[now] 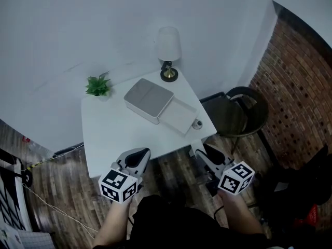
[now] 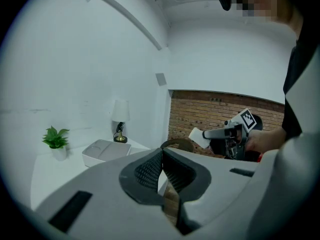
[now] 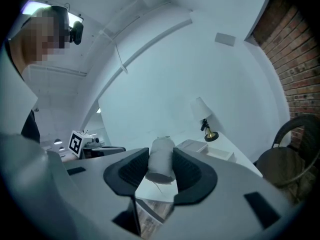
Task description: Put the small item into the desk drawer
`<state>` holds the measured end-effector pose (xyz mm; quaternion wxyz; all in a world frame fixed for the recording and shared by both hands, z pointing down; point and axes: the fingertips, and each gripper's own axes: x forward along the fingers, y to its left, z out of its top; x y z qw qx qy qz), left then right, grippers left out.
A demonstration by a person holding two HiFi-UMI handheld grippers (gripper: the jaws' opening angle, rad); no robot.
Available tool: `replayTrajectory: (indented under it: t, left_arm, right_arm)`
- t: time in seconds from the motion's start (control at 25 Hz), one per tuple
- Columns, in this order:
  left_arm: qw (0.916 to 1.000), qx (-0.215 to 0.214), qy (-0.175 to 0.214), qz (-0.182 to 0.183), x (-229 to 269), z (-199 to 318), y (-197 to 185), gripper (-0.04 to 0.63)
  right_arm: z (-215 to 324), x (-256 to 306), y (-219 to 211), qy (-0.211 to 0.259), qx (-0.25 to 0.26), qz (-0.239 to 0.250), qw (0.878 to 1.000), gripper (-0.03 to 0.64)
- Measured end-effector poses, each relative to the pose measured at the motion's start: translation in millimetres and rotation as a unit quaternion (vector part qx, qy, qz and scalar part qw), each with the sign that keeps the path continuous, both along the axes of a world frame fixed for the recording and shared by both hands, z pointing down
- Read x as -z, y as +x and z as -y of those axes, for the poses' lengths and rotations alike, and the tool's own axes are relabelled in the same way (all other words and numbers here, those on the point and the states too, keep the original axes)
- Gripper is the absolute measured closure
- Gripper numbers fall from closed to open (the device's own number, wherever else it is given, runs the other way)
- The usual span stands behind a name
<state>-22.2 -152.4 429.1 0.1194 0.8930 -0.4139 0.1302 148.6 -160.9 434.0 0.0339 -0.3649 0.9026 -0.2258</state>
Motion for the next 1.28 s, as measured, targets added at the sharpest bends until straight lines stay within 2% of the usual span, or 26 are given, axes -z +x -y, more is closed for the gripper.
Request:
replayTrajectory:
  t: [0.16,0.48,0.76,1.0,1.28]
  left_arm:
    - [0.9999,0.006,-0.009,-0.004,-9,18,-1,0.586]
    - [0.9998,-0.001,-0.015,-0.017,-12,75,-2,0.586]
    - [0.9993,-0.021,-0.024,-0.019,-21,121,-18,0.586]
    - [0.999,-0.034,-0.016,-0.025,-18,161,-43,0.586]
    - [0.9973,-0.064,-0.018,-0.03,-22,170,-55,0.586]
  right_arm:
    - [16,-1,3,-0.002,-0.003,0.01,1.0,0.468]
    - [63,-12,4,-0.025,-0.01,-0.005,1.0,0.466]
    - [108,-16,-21,-0.033,-0.019,-0.016,0.999,0.466]
    - [137,-14,-42,-0.03,-0.036,-0.042,0.998,0.468]
    - [152,-19,-65,-0.028,-0.05,-0.07,0.996,0.466]
